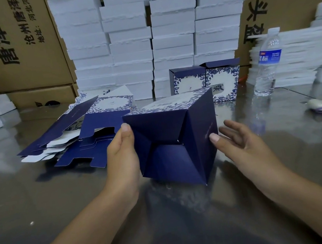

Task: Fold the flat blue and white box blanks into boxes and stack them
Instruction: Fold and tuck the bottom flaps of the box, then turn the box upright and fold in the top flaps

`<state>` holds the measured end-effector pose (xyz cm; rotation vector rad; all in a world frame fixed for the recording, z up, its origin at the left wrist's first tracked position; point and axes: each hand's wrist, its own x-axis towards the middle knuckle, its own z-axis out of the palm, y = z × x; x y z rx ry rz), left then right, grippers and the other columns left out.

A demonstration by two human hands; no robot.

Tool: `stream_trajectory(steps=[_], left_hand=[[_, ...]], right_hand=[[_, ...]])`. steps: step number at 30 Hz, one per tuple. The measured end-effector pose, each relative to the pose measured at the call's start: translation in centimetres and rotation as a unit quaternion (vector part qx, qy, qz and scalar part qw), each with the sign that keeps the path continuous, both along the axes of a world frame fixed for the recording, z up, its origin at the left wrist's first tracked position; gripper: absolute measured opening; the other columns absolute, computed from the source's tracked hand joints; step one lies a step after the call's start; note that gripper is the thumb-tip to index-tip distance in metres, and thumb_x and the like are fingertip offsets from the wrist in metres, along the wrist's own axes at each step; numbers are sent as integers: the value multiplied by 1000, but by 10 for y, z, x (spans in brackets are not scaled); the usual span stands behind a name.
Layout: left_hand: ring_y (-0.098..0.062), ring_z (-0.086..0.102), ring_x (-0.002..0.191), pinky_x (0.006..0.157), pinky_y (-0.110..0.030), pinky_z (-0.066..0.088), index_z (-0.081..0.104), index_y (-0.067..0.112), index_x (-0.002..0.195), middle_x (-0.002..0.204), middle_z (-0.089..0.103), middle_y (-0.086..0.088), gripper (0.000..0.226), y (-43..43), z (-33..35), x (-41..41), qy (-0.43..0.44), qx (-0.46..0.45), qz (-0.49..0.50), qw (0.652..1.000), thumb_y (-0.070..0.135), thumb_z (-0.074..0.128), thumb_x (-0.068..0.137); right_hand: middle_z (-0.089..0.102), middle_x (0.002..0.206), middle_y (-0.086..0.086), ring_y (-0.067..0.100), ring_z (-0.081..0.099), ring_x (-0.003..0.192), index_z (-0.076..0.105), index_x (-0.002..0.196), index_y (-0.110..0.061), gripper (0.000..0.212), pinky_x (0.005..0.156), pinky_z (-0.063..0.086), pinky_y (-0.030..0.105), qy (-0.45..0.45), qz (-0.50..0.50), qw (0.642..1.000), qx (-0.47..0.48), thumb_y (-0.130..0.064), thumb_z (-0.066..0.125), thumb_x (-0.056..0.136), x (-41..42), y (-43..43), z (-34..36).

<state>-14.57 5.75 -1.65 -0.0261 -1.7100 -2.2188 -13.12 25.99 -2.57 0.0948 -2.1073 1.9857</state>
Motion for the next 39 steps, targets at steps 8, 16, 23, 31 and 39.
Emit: stream_trajectory(steps=[8, 16, 23, 31, 39], left_hand=[[-18, 62, 111, 100, -44, 47, 67, 24, 104, 111, 70, 5, 34, -3, -5, -6, -42, 13, -5, 999, 33, 35, 102], [-25, 62, 102, 96, -43, 48, 64, 16, 93, 95, 69, -5, 34, -6, -7, -12, -77, 103, -39, 991, 18, 32, 101], [-25, 64, 106, 94, -43, 51, 63, 9, 117, 108, 70, -8, 34, -5, -3, -9, -67, 114, -85, 988, 18, 36, 100], [4, 40, 129, 101, -12, 35, 39, 36, 133, 139, 44, 18, 53, -2, 6, 8, 169, -117, 46, 978, 60, 45, 87], [-13, 12, 146, 117, -24, 17, 15, 33, 143, 154, 15, -6, 103, 6, -3, 18, 350, -451, 21, 821, 51, 75, 61]], right_hand=[[71, 100, -19, -6, 65, 90, 58, 107, -24, 69, 65, 48, 9, -10, 33, 998, -61, -52, 72, 45, 9, -6, 7], [72, 100, -10, 3, 65, 91, 71, 93, -25, 32, 85, 43, 29, -67, 54, 974, -208, -31, 68, 62, 7, 7, 18], [72, 96, -10, 3, 63, 86, 70, 78, -26, 20, 89, 38, 29, -26, 77, 984, -161, -41, 62, 67, 17, 3, 26], [72, 104, -3, 11, 65, 105, 68, 98, -14, 31, 92, 50, 22, 115, 42, 979, -164, -32, 59, 74, 28, -5, 36], [67, 65, 11, 16, 53, 73, 65, 58, 1, 42, 94, 35, 41, 427, -216, 809, 342, -35, 63, 80, 26, -12, 14]])
